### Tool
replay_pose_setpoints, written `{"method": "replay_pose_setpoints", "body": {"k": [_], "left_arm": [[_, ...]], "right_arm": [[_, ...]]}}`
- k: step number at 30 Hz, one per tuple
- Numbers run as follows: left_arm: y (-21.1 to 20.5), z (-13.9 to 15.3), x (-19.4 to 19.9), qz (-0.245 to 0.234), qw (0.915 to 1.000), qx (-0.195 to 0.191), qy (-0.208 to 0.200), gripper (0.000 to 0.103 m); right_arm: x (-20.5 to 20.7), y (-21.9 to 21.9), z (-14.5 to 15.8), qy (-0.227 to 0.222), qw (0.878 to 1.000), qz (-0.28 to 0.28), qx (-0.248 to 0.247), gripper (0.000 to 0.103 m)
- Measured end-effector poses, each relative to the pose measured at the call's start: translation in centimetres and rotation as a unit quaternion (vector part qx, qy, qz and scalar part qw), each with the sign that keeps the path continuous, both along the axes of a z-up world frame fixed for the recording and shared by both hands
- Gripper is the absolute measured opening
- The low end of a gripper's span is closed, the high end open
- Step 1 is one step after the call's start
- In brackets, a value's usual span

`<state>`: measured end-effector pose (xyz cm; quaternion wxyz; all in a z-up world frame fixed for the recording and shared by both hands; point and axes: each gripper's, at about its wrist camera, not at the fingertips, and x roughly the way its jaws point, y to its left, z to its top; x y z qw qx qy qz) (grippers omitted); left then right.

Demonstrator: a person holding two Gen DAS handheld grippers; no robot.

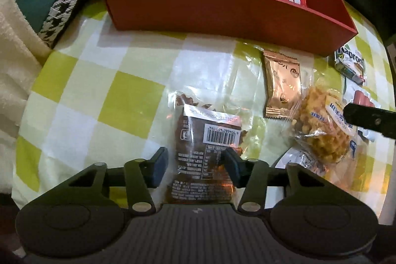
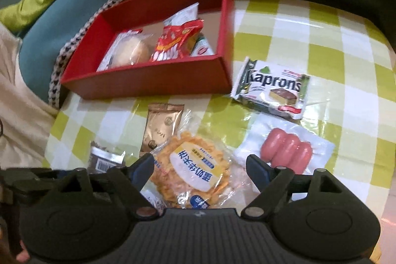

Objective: Organize snacks
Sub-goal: 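Grasp and lift the waffle bag with the right tool while the left tool hovers over the jerky bag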

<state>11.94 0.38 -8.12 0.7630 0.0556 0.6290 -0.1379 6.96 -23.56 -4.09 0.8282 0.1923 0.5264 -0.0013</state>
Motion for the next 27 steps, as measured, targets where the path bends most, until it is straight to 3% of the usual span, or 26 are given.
{"method": "replay_pose_setpoints", "body": {"k": [3, 5, 9, 14, 16, 22, 27], "left_arm": [[-0.8, -0.4, 0.2, 0.002, 1.0, 0.009, 0.003, 0.088], [-1.7, -0.8, 0.4, -0.001, 0.9999, 0.016, -0.004, 0.088], [-3.6, -1.9, 0.9, 0.002, 0.9993, 0.036, -0.001, 0.1], [-5.5, -2.2, 0.7, -0.006, 0.9987, 0.047, -0.02, 0.1], [-5.2, -2.0, 0.4, -0.005, 0.999, 0.04, -0.017, 0.094], [-3.8, -2.9, -1.6, -0.005, 0.9988, 0.049, -0.007, 0.093], [-2.0, -2.6, -2.3, 0.027, 0.9991, 0.032, -0.006, 0.085]], "right_arm": [[-0.2, 0.1, -0.2, 0.001, 1.0, 0.001, 0.006, 0.092], [-0.2, 0.2, -0.4, 0.003, 1.0, 0.004, 0.011, 0.092], [-0.1, 0.2, -1.2, 0.014, 1.0, 0.004, 0.019, 0.092], [0.3, 0.7, -2.0, 0.017, 1.0, 0.01, 0.014, 0.092], [0.4, 1.1, -2.3, 0.02, 1.0, 0.015, 0.013, 0.092], [0.6, 2.1, -2.8, 0.019, 0.999, 0.033, 0.002, 0.101], [0.7, 2.5, -2.8, 0.025, 0.999, 0.037, 0.002, 0.103]]}}
